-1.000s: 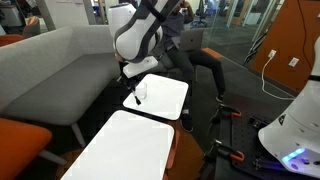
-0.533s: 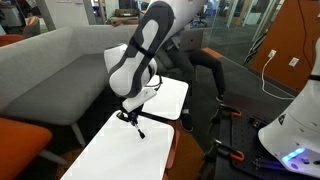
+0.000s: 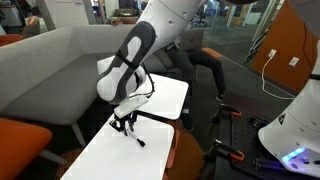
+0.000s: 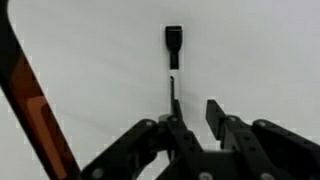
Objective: Put the marker on the left table
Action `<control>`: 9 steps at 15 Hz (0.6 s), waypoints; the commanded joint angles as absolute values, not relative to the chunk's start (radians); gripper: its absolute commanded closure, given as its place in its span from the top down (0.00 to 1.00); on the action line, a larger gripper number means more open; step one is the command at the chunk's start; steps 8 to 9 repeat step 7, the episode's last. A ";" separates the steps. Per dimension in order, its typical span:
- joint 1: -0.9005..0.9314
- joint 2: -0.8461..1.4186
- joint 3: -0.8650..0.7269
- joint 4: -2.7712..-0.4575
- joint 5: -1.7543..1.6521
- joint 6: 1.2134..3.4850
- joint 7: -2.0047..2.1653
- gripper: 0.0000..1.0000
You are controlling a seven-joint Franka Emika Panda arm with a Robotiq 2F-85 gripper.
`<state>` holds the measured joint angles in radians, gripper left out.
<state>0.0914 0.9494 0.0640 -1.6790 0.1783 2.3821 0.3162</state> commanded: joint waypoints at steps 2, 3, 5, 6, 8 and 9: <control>0.118 0.828 0.061 -1.791 0.167 2.457 0.251 0.73; 0.132 0.786 0.049 -1.824 0.158 2.455 0.263 0.82; 0.183 0.676 0.003 -1.907 0.115 2.440 0.334 0.98; 0.202 0.621 -0.014 -1.946 0.095 2.417 0.359 0.99; 0.216 0.574 -0.022 -1.985 0.069 2.438 0.366 1.00; 0.216 0.574 -0.022 -1.985 0.069 2.438 0.366 1.00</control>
